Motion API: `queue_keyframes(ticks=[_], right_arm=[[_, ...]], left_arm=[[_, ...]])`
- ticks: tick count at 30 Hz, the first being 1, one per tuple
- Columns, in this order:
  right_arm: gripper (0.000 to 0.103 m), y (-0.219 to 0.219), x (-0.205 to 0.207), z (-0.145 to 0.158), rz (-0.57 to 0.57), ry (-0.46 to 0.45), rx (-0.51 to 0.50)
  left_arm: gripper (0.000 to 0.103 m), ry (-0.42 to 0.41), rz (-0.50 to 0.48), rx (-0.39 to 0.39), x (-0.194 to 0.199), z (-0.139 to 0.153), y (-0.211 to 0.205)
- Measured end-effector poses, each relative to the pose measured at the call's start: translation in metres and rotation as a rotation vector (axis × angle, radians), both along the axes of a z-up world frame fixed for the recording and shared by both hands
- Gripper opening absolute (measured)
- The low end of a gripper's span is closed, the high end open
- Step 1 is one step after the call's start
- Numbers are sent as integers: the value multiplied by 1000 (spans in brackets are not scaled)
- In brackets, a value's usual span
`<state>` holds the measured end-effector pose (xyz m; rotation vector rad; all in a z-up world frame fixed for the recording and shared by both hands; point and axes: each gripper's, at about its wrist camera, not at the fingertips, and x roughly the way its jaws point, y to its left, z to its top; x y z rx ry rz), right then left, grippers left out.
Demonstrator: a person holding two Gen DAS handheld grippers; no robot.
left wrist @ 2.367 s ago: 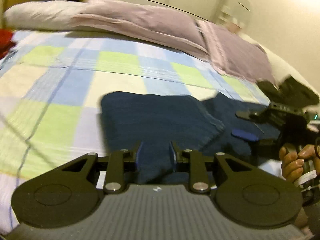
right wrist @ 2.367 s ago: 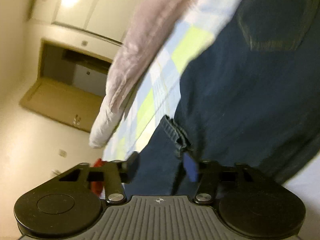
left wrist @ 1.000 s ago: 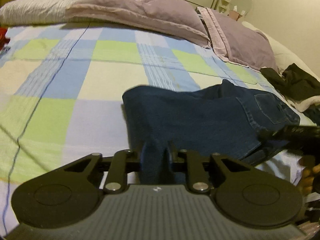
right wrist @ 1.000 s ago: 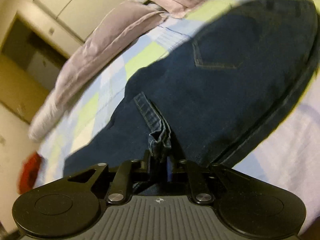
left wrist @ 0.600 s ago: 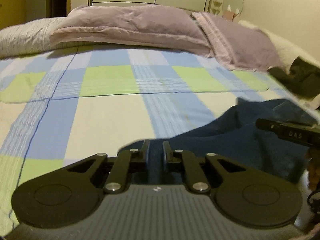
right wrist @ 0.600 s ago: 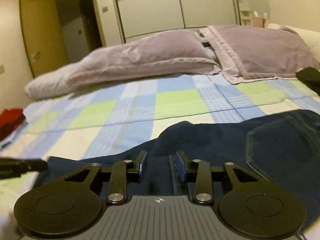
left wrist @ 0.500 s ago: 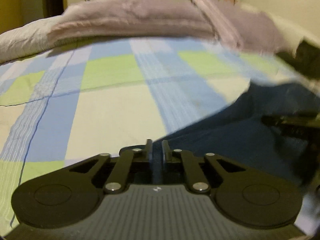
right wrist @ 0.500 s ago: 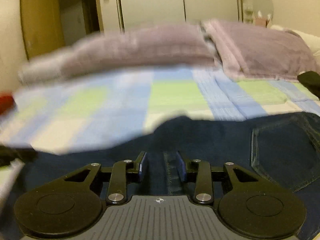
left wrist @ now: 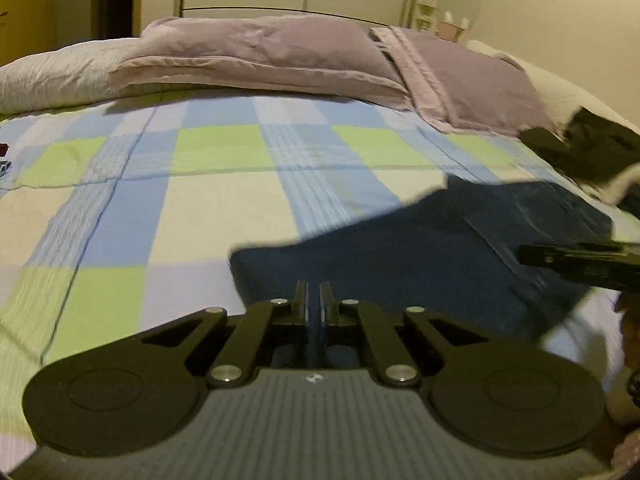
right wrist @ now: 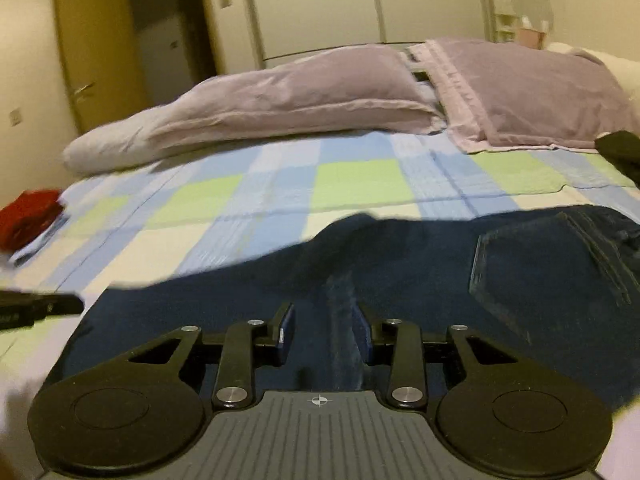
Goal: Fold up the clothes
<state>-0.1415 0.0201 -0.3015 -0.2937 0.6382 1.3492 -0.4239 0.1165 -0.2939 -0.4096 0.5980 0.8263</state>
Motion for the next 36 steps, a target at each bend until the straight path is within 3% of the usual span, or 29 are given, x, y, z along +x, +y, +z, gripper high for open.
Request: queue_keyframes(ticks=[5, 6, 8, 11, 14, 19, 26, 27, 29, 30, 31, 32, 36], right_arm=[[36, -13, -21, -21, 33, -44, -55], [24, -10, -26, -31, 36, -77, -78], [21, -2, -36, -42, 49, -155, -97], [22, 2, -37, -33, 18, -121, -131], [22, -14, -39, -21, -1, -102, -89], [22, -23, -41, -41, 12, -118, -134], [23, -56, -49, 2, -37, -73, -109], [25, -62, -50, 6, -47, -69, -115], [41, -75, -53, 13, -71, -53, -132], [56, -82, -54, 17, -89, -44, -127], [63, -89, -55, 21, -105, -34, -118], [63, -97, -56, 26, -118, -22, -103], [63, -119, -59, 43, -151, 10, -85]], left_arm=[[4, 81, 6, -55, 4, -28, -17], [4, 85, 16, -54, 5, -31, -17], [4, 112, 30, -53, 10, -31, -17], [3, 141, 52, -50, 14, -19, -24], [5, 131, 74, -74, 13, -18, -32], [5, 137, 126, -101, 16, -20, -36], [8, 183, 191, -64, 16, 21, -69], [9, 182, 195, -67, 16, 27, -76], [15, 184, 200, -63, 15, 37, -91], [18, 186, 202, -57, 15, 42, -99], [26, 193, 203, -48, 16, 46, -106], [31, 200, 204, -39, 17, 49, -114], [31, 214, 204, -30, 20, 59, -143]])
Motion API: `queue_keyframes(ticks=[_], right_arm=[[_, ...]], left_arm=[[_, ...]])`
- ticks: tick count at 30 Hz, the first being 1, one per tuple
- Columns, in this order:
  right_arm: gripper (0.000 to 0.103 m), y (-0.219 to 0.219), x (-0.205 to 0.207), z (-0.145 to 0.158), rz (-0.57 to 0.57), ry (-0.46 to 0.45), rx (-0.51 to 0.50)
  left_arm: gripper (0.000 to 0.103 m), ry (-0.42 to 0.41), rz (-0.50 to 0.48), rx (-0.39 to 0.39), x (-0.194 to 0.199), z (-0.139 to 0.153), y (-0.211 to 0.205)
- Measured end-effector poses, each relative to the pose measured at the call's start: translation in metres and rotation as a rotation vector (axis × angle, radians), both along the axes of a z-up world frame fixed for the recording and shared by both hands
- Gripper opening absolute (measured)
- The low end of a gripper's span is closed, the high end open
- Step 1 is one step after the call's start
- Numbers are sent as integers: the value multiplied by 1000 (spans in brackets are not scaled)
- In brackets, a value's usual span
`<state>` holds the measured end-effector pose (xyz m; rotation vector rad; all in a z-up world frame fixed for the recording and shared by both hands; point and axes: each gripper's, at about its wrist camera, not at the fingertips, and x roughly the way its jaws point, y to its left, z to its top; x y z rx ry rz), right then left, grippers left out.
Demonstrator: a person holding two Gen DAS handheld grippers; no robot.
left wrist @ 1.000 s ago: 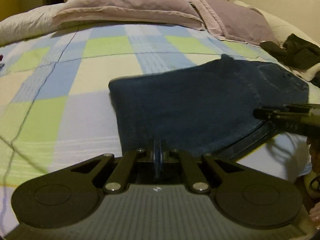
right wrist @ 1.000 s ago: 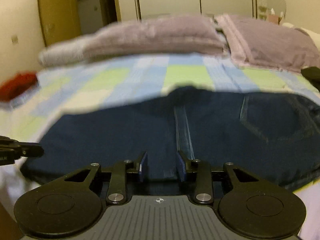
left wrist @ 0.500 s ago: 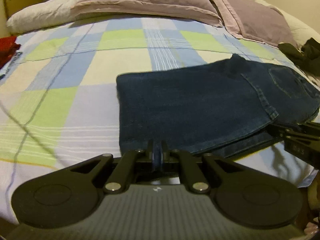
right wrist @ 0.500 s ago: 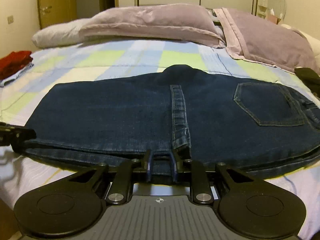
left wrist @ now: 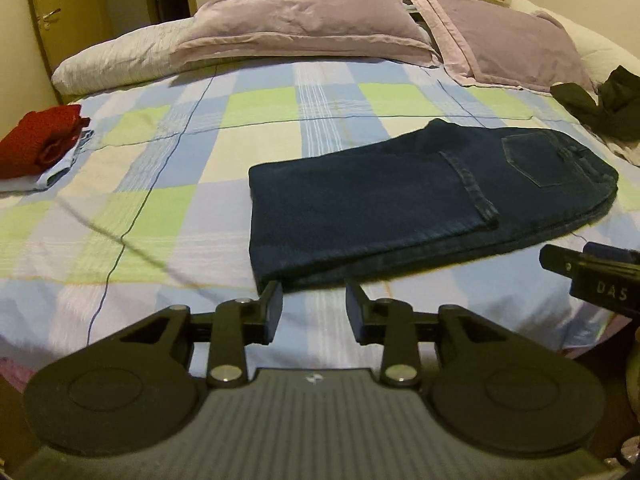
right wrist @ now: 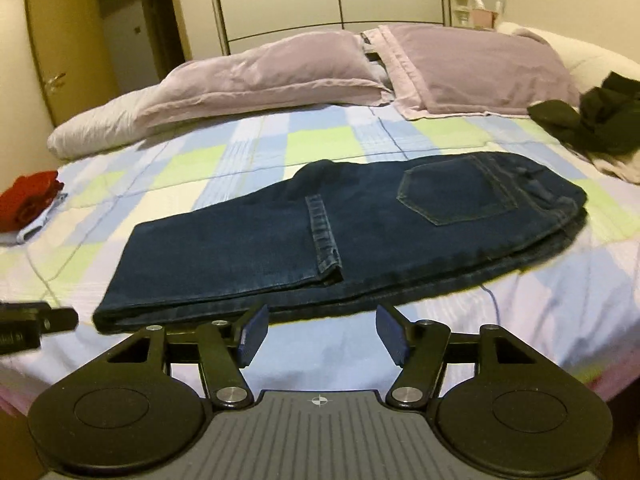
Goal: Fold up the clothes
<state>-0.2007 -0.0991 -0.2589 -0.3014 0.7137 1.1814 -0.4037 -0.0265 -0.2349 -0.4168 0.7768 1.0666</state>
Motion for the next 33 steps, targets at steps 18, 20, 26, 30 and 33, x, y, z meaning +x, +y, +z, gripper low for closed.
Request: queue_keyframes(ticks=[18, 20, 26, 30, 33], right_arm=[[64, -36, 10, 5, -84, 32, -1], [64, -35, 13, 3, -100, 34, -9], [64, -23, 25, -6, -133, 35, -55], [64, -13, 38, -15, -148, 41, -79], [64, -14, 55, -23, -168, 94, -57]], left_arm=[[36, 48, -39, 29, 6, 17, -31], [36, 48, -47, 12, 8, 13, -25], [36, 47, -60, -45, 19, -3, 3], [36, 19, -74, -83, 28, -15, 20], [36, -37, -95, -94, 31, -21, 31]])
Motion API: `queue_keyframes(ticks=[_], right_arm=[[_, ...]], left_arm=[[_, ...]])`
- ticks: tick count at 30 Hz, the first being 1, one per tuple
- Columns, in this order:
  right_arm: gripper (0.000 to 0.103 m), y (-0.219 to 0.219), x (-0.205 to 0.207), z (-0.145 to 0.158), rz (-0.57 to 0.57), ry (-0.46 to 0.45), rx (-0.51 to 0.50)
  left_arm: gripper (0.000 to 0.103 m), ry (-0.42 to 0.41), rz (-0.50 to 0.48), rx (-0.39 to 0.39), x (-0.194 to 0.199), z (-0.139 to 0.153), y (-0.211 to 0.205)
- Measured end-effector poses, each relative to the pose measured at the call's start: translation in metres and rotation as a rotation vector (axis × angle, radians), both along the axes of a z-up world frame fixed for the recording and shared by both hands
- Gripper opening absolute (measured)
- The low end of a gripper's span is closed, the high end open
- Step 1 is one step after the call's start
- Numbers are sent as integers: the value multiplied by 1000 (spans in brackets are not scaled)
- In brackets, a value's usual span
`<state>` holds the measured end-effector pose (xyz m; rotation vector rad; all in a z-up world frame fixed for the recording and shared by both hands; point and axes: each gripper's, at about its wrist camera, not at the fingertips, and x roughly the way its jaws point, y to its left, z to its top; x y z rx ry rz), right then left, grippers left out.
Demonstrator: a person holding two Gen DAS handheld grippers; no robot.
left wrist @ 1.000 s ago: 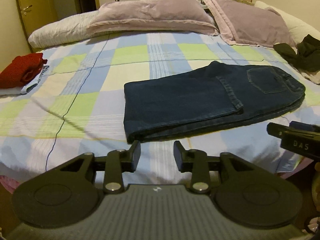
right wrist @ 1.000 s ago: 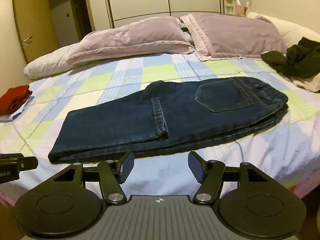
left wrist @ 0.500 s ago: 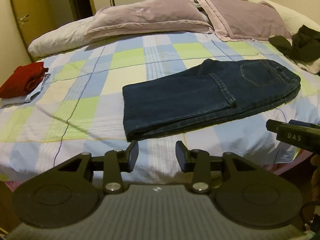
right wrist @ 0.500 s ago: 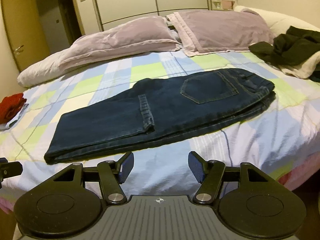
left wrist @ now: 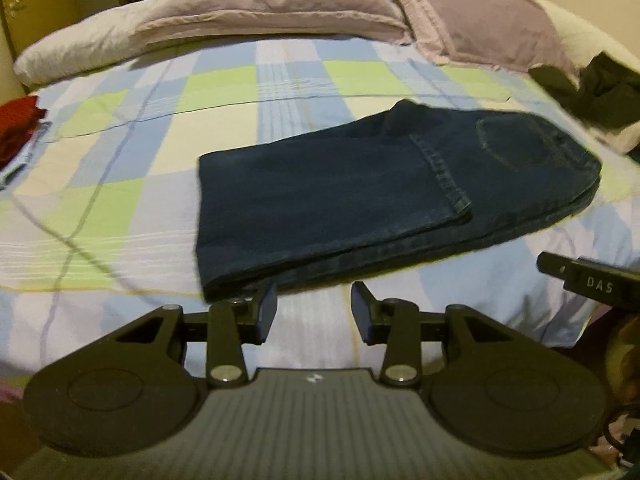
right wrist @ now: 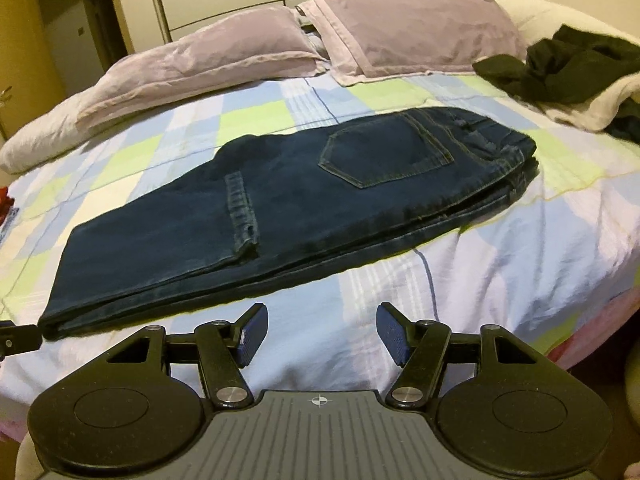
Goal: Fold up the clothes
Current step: 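Grasp the folded jeans edge with the right tool while the left tool grasps the hem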
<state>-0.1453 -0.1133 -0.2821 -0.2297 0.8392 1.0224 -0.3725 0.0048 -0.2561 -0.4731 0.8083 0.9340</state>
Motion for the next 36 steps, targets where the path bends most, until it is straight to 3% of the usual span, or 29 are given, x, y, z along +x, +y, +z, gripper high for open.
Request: queue_keyframes(ticks=[3, 7, 10, 15, 18, 25, 28, 29, 31, 36], right_arm=[[64, -7, 27, -9, -42, 108, 77], [64, -27, 86, -27, -159, 366, 255], [64, -42, 138, -40, -292, 518, 371], [64, -60, 210, -60, -482, 663, 485], [63, -65, 238, -67, -546, 703, 525], [63, -54, 273, -71, -577, 704, 489], [46, -42, 280, -71, -559, 674, 433], [45, -39, 282, -72, -558, 668, 418], [24, -36, 281, -73, -556, 657, 404], [20, -34, 269, -71, -551, 589, 409]], left_arm=[[36, -53, -21, -6, 2, -6, 13], [33, -103, -26, -2, 2, -15, 34], [25, -149, -19, -1, 0, -19, 48], [24, -190, 7, -17, 0, -31, 69], [23, -194, 33, -42, 2, -40, 79], [22, -193, 68, -69, 3, -53, 91], [21, -187, 75, -72, 4, -56, 93], [21, -187, 76, -73, 4, -57, 94], [21, -186, 77, -73, 4, -57, 95], [21, -191, 72, -74, 2, -58, 97]])
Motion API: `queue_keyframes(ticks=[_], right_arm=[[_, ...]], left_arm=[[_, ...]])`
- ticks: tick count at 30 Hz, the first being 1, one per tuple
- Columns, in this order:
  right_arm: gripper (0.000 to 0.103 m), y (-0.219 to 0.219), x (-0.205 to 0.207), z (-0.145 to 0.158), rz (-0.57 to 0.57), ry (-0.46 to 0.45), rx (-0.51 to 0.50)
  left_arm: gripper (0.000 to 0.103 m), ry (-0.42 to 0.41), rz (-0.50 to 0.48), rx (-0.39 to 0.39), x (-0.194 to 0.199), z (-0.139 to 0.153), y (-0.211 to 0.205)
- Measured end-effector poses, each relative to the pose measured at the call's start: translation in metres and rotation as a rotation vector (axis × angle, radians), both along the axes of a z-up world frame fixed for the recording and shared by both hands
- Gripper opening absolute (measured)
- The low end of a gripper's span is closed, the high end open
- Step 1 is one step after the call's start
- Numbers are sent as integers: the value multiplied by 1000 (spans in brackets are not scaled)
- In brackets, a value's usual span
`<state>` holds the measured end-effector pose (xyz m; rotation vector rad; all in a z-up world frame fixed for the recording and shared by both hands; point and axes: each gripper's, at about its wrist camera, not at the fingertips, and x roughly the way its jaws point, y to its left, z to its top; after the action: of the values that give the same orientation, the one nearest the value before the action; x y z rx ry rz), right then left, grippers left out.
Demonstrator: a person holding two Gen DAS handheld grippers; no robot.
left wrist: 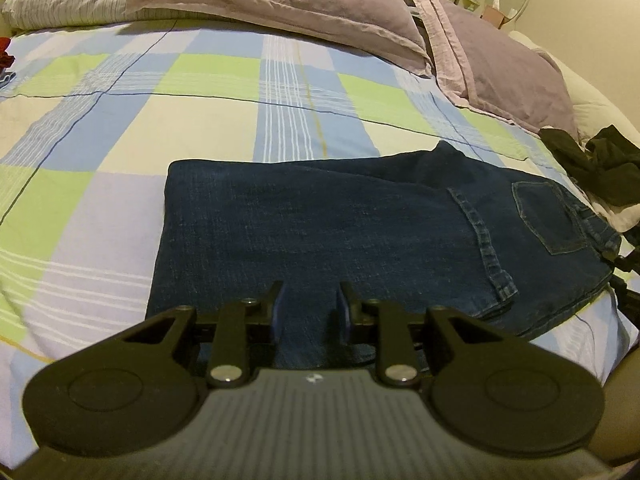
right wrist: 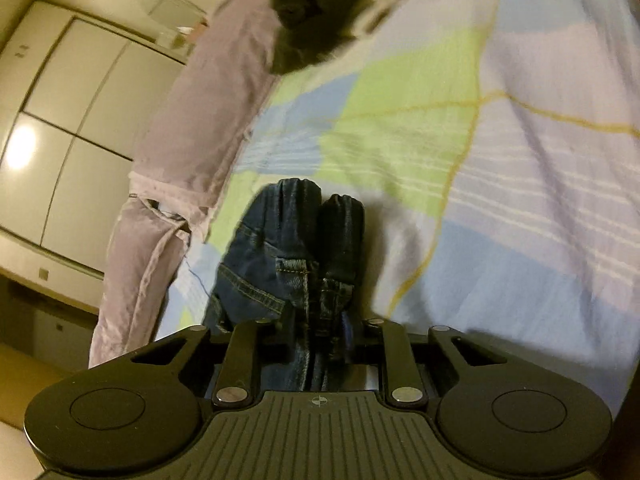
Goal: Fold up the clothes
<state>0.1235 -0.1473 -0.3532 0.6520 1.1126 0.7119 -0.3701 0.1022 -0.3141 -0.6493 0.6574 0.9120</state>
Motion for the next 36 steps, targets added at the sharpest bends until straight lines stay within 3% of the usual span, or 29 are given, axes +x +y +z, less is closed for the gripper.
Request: queue_keyframes(ticks=[5, 11, 14, 17, 20, 23, 25, 28, 31, 33, 36], right_arm=[[25, 1, 2, -13, 3, 13, 21], [15, 30, -15, 11, 87, -186, -184], [14, 55, -48, 34, 135, -413, -352], [14, 84, -106, 69, 206, -739, -425], [14, 107, -177, 98, 336, -1006, -342], [14, 122, -261, 105, 506, -1231, -263], [14, 126, -324, 94, 634, -1388, -230], [15, 133, -398, 58, 876, -1530, -206], [26, 151, -455, 2, 1194, -1613, -348], [31, 152, -474, -25, 1216, -1718, -434], [43, 149, -478, -25, 1180, -1801, -460]], left_arm=[[21, -6, 5, -16, 0, -9, 5], [17, -96, 64, -34, -18, -1, 11], [17, -145, 119, -39, -45, 7, 12], [16, -199, 174, -49, -73, 13, 14], [14, -258, 229, -70, -103, 17, 16], [14, -307, 278, -88, -131, 18, 14], [14, -321, 304, -104, -145, 16, 11], [14, -338, 331, -132, -163, 11, 7], [14, -373, 347, -174, -174, 8, 4], [15, -382, 351, -180, -181, 7, 2], [15, -377, 357, -183, -190, 5, -1]])
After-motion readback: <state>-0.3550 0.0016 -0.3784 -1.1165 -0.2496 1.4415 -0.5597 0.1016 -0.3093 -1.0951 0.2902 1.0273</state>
